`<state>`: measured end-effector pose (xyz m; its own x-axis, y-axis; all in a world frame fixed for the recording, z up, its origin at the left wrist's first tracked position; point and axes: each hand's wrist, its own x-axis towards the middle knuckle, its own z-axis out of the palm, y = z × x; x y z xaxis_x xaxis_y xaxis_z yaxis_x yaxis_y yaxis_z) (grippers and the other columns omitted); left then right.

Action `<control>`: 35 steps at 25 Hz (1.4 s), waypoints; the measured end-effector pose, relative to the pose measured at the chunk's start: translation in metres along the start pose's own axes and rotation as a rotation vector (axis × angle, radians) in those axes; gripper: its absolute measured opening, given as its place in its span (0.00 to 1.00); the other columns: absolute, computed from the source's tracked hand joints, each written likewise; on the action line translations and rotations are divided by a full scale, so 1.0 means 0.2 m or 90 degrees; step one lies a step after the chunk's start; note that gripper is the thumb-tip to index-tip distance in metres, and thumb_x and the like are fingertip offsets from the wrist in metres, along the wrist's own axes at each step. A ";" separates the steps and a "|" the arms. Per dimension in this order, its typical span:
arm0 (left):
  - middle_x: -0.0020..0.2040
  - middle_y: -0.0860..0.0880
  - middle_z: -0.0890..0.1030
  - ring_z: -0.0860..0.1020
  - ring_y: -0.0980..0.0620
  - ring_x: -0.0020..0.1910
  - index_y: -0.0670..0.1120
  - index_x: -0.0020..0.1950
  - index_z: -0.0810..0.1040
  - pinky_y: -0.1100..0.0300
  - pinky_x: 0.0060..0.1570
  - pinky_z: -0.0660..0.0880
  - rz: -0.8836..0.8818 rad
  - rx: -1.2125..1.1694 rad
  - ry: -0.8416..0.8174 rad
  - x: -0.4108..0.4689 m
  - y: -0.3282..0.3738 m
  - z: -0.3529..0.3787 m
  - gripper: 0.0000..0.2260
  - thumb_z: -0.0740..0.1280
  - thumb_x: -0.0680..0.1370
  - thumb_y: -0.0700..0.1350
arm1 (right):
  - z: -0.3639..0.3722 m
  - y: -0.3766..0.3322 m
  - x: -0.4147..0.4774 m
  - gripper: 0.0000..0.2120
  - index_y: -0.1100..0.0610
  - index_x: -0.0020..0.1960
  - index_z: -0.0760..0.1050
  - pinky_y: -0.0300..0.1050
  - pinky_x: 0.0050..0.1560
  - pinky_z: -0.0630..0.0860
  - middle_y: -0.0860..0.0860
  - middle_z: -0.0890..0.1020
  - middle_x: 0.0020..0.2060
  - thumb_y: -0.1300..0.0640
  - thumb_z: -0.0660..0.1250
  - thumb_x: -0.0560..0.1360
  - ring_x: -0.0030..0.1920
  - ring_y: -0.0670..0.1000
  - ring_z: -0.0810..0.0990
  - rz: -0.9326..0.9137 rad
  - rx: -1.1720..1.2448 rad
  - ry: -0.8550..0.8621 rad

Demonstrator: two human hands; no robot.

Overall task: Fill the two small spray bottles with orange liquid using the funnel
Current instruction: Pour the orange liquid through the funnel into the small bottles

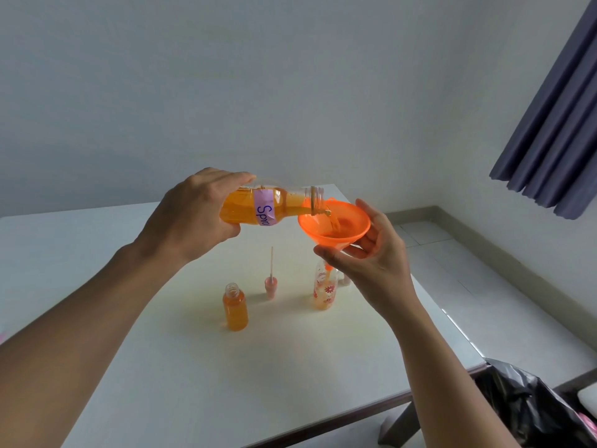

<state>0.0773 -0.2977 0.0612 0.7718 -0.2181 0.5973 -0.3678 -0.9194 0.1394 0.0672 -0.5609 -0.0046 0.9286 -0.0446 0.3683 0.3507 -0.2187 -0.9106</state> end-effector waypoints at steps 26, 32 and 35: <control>0.61 0.43 0.80 0.79 0.41 0.55 0.48 0.70 0.75 0.46 0.49 0.78 0.005 0.003 0.021 0.00 -0.02 -0.02 0.35 0.79 0.64 0.37 | 0.01 0.00 0.01 0.48 0.48 0.76 0.66 0.51 0.58 0.83 0.48 0.79 0.64 0.56 0.85 0.61 0.58 0.49 0.84 0.006 0.019 0.001; 0.61 0.43 0.80 0.79 0.41 0.56 0.48 0.70 0.74 0.46 0.50 0.79 0.002 0.001 0.020 -0.01 -0.02 -0.02 0.36 0.79 0.63 0.37 | 0.01 0.00 0.01 0.48 0.47 0.76 0.66 0.50 0.58 0.83 0.49 0.80 0.63 0.56 0.85 0.62 0.57 0.48 0.85 0.005 0.023 0.002; 0.61 0.42 0.80 0.79 0.41 0.55 0.47 0.70 0.74 0.46 0.49 0.79 0.001 0.002 0.021 -0.01 -0.02 -0.03 0.35 0.79 0.64 0.37 | 0.01 0.00 0.01 0.48 0.47 0.76 0.66 0.49 0.57 0.84 0.48 0.80 0.63 0.56 0.85 0.62 0.56 0.47 0.85 0.007 0.026 0.002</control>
<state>0.0736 -0.2917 0.0636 0.7534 -0.2085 0.6236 -0.3671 -0.9202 0.1359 0.0693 -0.5594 -0.0034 0.9320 -0.0504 0.3590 0.3454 -0.1776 -0.9215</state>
